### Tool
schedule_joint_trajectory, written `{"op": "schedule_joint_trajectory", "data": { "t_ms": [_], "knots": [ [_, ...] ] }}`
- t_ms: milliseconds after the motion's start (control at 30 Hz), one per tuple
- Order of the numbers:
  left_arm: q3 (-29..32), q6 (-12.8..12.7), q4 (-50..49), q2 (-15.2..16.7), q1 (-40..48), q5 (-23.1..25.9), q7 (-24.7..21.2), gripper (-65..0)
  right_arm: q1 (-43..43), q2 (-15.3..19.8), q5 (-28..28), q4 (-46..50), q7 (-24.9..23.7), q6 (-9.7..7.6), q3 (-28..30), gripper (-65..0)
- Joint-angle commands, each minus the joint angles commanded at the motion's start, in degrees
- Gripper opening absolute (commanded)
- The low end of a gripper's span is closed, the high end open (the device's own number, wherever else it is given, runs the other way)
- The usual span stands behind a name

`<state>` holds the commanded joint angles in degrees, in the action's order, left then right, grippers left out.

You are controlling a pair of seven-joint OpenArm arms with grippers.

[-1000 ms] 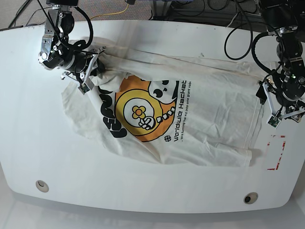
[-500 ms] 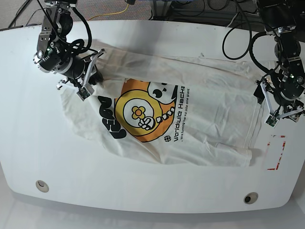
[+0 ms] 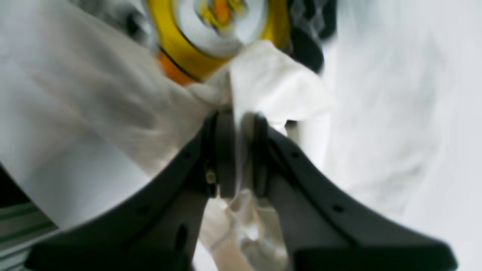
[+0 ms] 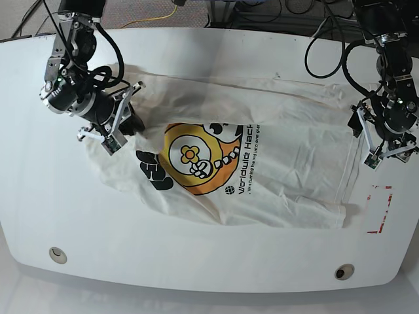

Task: Layout the t-shirt on the table in an organized manner, then fold the t-shirt properly
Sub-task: 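Pull the grasped corner outward with the right gripper and release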

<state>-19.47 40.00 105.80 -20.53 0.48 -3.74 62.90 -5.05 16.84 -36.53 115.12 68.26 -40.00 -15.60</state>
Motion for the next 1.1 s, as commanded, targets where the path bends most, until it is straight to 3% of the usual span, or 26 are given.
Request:
{"op": "schedule_joint_trajectory", "data": {
  "t_ms": [133,200,300,367,400,533,767,867,1100],
  "knots": [
    [-0.09,0.0,0.0,0.0,0.09,0.0,0.0,-13.3,0.53,-0.26,2.29,-2.99,-0.18,0.0,0.35,-56.8],
    [-0.09,0.0,0.0,0.0,0.09,0.0,0.0,-13.3,0.88,-0.35,4.48,-5.54,-0.18,0.0,0.44,-51.0],
    [-0.09,0.0,0.09,0.0,0.09,0.0,0.0,-13.3,0.79,-1.41,7.12,-7.74,-0.18,0.0,0.0,-38.0],
    [-0.09,0.0,0.09,0.0,0.09,0.0,0.0,-13.3,0.62,-1.58,8.88,-7.91,-0.18,0.0,-0.26,-27.6],
    [-0.09,0.0,0.09,0.0,0.09,0.0,0.0,-13.3,0.18,-1.76,10.02,-7.82,-0.18,0.0,-0.79,-19.0],
    [-0.09,0.0,0.18,0.0,0.09,0.0,0.0,-13.3,-1.23,-1.76,10.73,-4.57,-0.26,0.0,-3.43,0.0],
    [-0.09,0.0,0.26,0.88,0.09,0.0,0.09,-13.3,-4.22,-0.62,9.23,1.49,0.09,0.0,-10.37,0.0],
    [-0.09,0.0,0.26,1.23,0.09,0.0,0.09,-13.3,-6.86,2.02,5.54,1.32,0.09,0.0,-13.45,0.0],
    [0.0,0.0,0.26,1.23,1.58,0.0,-0.09,-13.3,-15.12,2.2,-4.57,1.23,0.09,0.0,-20.4,0.0]
  ]
}}
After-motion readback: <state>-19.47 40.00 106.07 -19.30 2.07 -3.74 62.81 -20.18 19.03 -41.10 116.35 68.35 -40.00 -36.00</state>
